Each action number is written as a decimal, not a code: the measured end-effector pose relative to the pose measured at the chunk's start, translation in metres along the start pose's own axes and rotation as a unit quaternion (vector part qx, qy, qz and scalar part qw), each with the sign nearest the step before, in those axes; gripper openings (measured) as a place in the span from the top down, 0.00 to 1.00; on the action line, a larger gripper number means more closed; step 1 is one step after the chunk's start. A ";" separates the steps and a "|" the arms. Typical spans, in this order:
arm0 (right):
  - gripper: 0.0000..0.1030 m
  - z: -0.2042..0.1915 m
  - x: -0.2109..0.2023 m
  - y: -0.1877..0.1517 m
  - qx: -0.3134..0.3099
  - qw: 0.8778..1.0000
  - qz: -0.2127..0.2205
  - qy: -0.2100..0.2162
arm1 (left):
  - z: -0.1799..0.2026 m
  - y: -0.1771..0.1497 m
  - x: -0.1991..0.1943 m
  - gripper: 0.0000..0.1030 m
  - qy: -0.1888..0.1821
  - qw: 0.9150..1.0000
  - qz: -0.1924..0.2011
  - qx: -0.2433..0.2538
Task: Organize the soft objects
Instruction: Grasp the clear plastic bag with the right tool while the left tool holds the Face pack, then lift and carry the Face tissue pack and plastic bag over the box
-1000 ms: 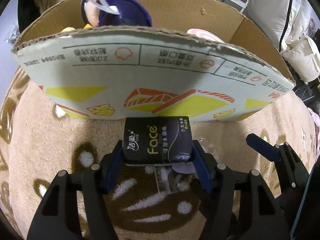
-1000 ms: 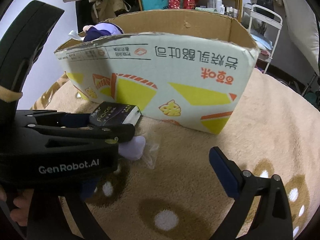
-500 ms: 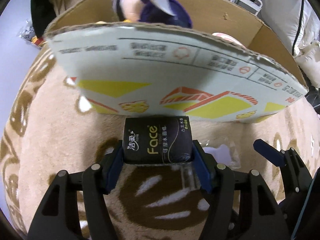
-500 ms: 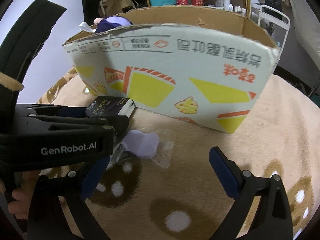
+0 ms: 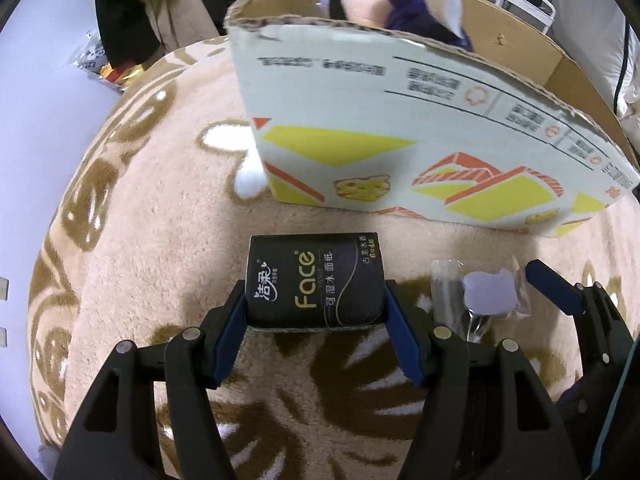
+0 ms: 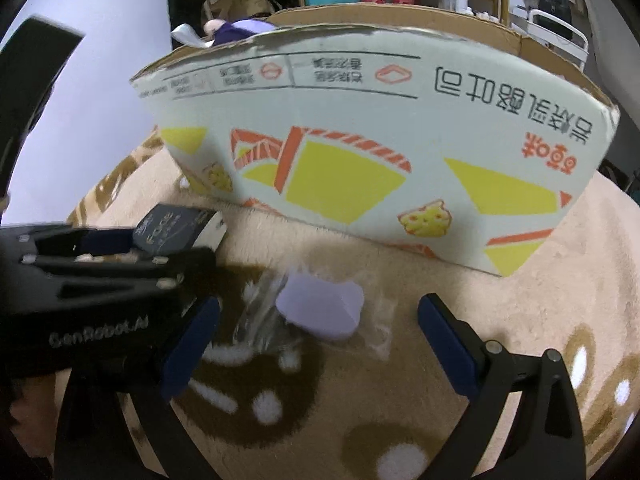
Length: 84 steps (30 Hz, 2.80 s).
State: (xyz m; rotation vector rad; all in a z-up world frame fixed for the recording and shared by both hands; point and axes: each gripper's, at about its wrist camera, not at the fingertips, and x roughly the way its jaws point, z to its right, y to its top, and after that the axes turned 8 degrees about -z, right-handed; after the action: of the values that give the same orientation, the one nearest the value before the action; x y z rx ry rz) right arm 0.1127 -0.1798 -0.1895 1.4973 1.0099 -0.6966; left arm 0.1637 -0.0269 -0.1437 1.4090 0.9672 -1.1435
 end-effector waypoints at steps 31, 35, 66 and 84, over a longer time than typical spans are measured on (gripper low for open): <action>0.78 0.023 -0.039 -0.008 0.022 0.999 0.032 -0.005 | 0.010 -0.034 -0.035 0.38 0.013 0.997 0.072 0.006; 0.85 0.024 -0.057 -0.009 0.022 0.998 0.051 -0.005 | 0.012 -0.044 -0.046 0.38 0.004 0.996 0.088 0.002; 0.87 0.033 -0.171 0.000 0.028 0.973 0.229 -0.015 | 0.040 -0.076 -0.153 0.38 0.021 0.942 0.331 0.056; 0.87 0.052 -0.164 0.045 0.041 0.962 0.269 -0.006 | 0.065 -0.021 -0.155 0.38 0.023 0.919 0.379 0.104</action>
State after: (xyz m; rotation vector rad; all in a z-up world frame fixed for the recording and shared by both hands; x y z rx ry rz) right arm 0.0841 -0.2647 -0.0359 1.7375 0.5246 -0.3584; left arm 0.0997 -0.0850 0.0021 1.7658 0.2563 -0.6305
